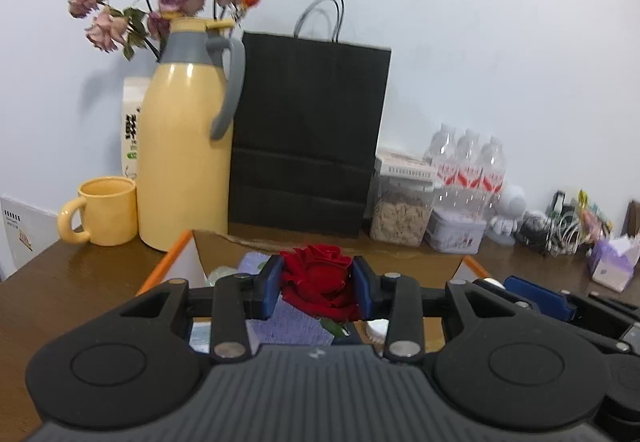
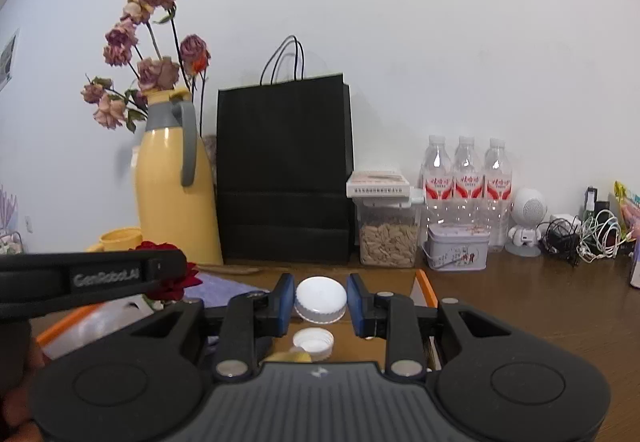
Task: Organize objects
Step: 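Drop the cap into the box with the right tool while the left tool holds the rose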
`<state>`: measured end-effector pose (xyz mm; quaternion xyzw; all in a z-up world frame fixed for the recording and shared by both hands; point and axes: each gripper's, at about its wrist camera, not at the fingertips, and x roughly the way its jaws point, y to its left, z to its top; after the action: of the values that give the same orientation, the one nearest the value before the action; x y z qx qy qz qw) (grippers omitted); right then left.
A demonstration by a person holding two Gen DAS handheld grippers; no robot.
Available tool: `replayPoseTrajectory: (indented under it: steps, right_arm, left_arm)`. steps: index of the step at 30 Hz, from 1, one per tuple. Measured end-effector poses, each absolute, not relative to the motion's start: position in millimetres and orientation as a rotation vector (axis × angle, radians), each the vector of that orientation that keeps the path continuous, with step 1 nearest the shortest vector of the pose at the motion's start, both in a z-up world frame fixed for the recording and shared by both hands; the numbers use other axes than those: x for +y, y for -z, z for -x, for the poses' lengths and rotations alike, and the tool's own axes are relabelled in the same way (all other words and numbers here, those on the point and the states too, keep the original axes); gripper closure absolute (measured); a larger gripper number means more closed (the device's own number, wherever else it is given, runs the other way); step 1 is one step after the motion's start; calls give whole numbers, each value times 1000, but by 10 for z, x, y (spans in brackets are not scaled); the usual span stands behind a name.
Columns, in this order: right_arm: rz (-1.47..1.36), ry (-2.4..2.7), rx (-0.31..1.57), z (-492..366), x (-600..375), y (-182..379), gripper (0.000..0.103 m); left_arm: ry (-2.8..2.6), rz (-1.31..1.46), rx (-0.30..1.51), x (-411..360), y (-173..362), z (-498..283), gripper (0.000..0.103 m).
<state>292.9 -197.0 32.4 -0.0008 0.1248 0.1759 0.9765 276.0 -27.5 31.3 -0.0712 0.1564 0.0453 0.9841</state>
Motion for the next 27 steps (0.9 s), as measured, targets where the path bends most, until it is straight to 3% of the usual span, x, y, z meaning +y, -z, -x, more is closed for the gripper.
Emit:
replayPoseTrajectory:
  steps: [12,13,15,17,18,20,23,27]
  right_arm:
    - [15,-344,307,-2944,-1972,-207,75]
    - [19,-340,311,-2938,-1975,-200,75]
    - [19,-329,315,-2930,-1984,-197,74]
    - [9,-324,313,-2921,-2011,-207,55]
    - [4,-321,309,-2913,-2025,-214,47]
    - [-9,-323,298,-2896,-2054,-224,14]
    - [-18,-331,280,-2870,-2074,-242,0]
    - [-16,-327,278,-2853,-2075,-258,0]
  left_arm:
    - [-91,118,328,-261,-214,-2740,60]
    - [-88,120,322,-248,-216,-2727,56]
    - [-94,129,309,-215,-224,-2695,38]
    - [-115,130,286,-199,-241,-2659,5]
    - [-126,130,266,-193,-247,-2631,0]
    - [-139,128,233,-187,-261,-2583,0]
    - [-152,118,236,-180,-273,-2573,0]
    - [-162,122,246,-161,-273,-2582,0]
